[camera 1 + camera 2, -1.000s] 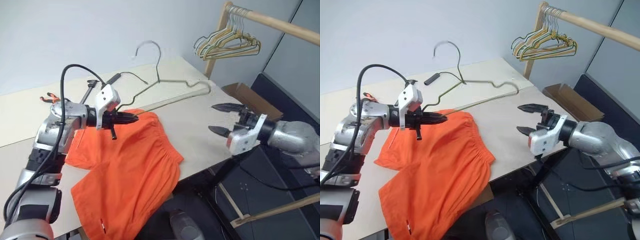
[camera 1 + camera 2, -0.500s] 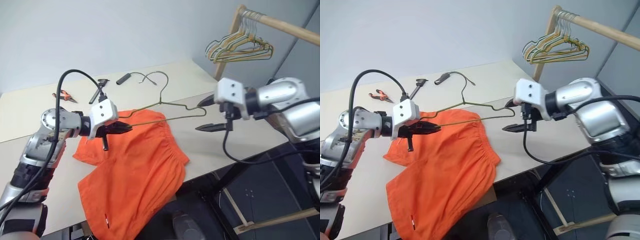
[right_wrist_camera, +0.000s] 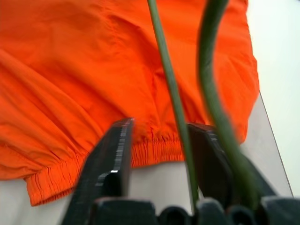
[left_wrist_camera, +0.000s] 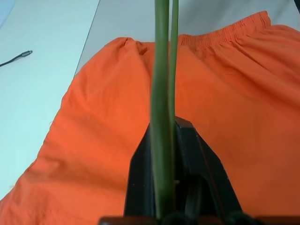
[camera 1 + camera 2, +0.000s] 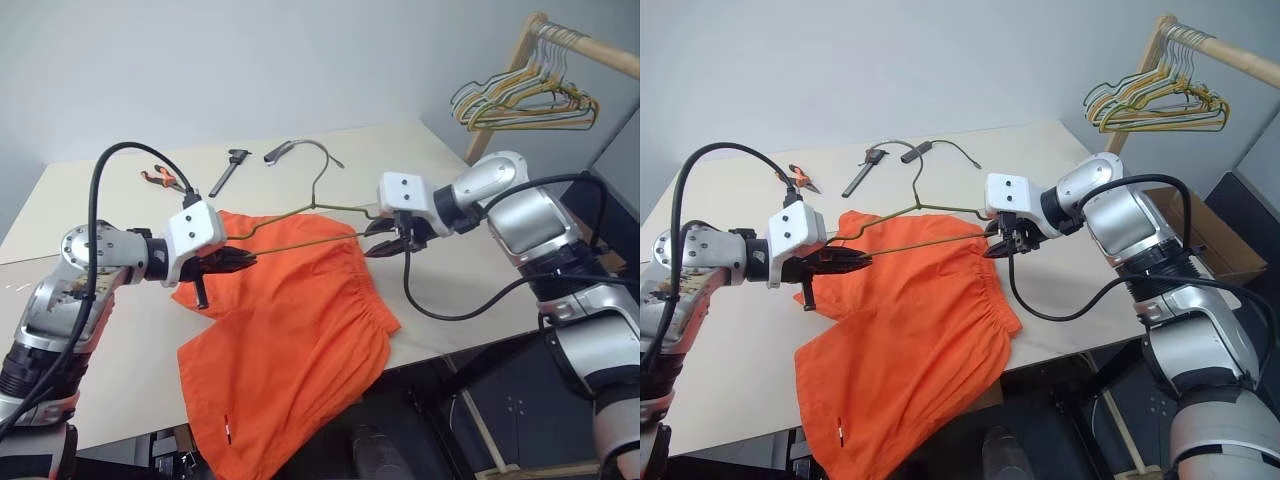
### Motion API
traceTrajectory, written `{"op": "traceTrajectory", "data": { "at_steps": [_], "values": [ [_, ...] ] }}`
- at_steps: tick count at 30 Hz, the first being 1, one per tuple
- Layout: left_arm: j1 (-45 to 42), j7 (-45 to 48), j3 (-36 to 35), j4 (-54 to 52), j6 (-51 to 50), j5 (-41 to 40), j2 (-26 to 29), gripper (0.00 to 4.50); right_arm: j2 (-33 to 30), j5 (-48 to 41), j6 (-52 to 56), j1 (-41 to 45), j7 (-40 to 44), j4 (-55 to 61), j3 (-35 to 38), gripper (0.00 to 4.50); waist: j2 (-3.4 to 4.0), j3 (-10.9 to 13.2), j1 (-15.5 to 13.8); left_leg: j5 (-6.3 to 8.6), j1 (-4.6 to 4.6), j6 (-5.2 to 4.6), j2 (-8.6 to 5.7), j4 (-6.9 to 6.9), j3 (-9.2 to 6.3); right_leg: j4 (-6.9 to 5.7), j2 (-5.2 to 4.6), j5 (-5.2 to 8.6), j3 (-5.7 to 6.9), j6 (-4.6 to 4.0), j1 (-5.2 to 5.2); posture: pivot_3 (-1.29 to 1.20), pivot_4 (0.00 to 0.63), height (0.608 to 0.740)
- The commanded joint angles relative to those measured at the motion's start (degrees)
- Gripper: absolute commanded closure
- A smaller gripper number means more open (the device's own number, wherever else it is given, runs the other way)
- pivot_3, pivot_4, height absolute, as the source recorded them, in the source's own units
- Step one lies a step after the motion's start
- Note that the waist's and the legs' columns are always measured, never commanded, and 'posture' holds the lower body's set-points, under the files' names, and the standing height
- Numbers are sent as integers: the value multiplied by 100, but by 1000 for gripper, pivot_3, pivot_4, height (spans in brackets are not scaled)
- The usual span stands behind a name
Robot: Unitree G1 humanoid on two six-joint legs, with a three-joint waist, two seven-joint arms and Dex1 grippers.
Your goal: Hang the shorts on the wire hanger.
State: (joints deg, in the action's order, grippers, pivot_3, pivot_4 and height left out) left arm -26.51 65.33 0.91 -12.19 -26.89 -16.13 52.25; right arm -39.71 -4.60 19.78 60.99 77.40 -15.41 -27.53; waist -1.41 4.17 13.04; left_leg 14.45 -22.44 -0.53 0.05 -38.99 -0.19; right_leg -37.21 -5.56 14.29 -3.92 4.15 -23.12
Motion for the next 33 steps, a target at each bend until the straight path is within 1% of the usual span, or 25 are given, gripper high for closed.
{"op": "traceTrajectory", "data": {
  "at_steps": [1, 3, 4, 10, 12, 14, 17, 21, 22, 25, 26, 28, 29, 33],
  "values": [
    [-59, 38, -93, -141, 61, -82, 75, 4500, 25, 74, -100, 176, 108, 66, 243, 3678, 0, 0, 1, 0, 0, 0, -1, 0, 0, 0, 0, 0, 0, 0, 0, -150, 17, 740],
    [-55, 96, -52, -142, 98, -71, 81, 4500, 39, 100, -101, 163, 145, 128, 258, 4372, 0, 0, 10, 0, 0, 0, -2, 0, 0, 0, 0, 0, 0, 0, 0, -152, 18, 740],
    [-49, 129, -28, -144, 123, -64, 86, 4500, 37, 116, -110, 148, 167, 174, 262, 4446, 0, 0, 17, 0, 0, 0, -2, 0, 0, 0, 1, 0, 0, 0, 0, -152, 18, 740],
    [-30, 285, 40, -145, 325, -48, 56, 4500, -97, 40, -38, -134, 343, 658, 374, 4446, 0, 0, 31, 0, 0, 0, -7, 0, 0, 0, 2, 0, 0, 0, 0, -161, 22, 740],
    [-16, 310, -33, -93, 431, -75, 36, 3951, -294, -128, 112, -426, 460, 974, 531, 4500, 0, 0, 28, 0, 0, 0, -7, 0, 0, 0, 2, 0, 0, 0, 0, -160, 24, 740],
    [-13, 341, -198, 63, 599, -165, -12, 3549, -553, -319, 361, -806, 540, 1306, 746, 4500, 0, 0, 8, 0, 0, 0, -5, 0, 0, 1, 2, 0, 1, 0, 1, -155, 28, 740],
    [-98, 202, -506, 380, 699, -351, -128, 2605, -1013, -549, 866, -1485, 508, 1754, 1090, 4500, 0, 0, -76, 0, -2, 0, -4, -2, -4, 3, -3, 0, 5, 0, 5, -149, 36, 740],
    [-162, -164, -902, 603, 541, -573, -279, 1343, -1592, -794, 1570, -2481, 236, 2073, 1563, 4500, -1, 1, -194, 1, 3, -1, -3, -2, -3, 5, 1, 1, 6, -1, 9, -139, 45, 740],
    [-110, -199, -998, 563, 492, -662, -292, 1160, -1688, -877, 1880, -2694, 147, 2118, 1695, 4500, -2, 1, -197, 1, 3, -1, -3, -3, -2, 5, 5, 1, 6, -1, 9, -130, 49, 740],
    [224, -82, -1348, 146, 146, -1221, -270, 123, -1885, -1261, 3319, -3221, -191, 2042, 2127, 4500, -1, 1, -208, 1, 6, -2, -2, -1, 4, 4, 6, 1, 1, -1, 9, -124, 53, 740],
    [341, -27, -1431, -1, 54, -1378, -246, 22, -1885, -1362, 3755, -3289, -331, 2024, 2226, 4500, -1, 2, -213, 1, 5, -2, -1, -1, 5, 5, 6, 1, -1, -1, 8, -115, 58, 740],
    [722, 94, -1649, -373, 63, -1677, -256, 22, -1889, -1532, 4630, -3356, -583, 1791, 2413, 4500, 0, 3, -241, 2, 8, -3, 8, 0, 7, 4, 7, 2, -4, -2, 10, -106, 62, 740],
    [907, 181, -1730, -530, 64, -1806, -233, 22, -1898, -1606, 5142, -3253, -678, 1568, 2412, 4500, 0, 3, -263, 2, 11, -3, 9, -1, 10, 4, 11, 1, -6, -2, 11, -104, 61, 740],
    [1458, 313, -1888, -960, 171, -2039, -215, 22, -1901, -1994, 6326, -3149, -863, 958, 2528, 4500, 2, 8, -423, 2, 42, -3, 11, 0, 13, 13, 18, 4, -3, -12, 48, -89, 59, 740]
  ]
}}
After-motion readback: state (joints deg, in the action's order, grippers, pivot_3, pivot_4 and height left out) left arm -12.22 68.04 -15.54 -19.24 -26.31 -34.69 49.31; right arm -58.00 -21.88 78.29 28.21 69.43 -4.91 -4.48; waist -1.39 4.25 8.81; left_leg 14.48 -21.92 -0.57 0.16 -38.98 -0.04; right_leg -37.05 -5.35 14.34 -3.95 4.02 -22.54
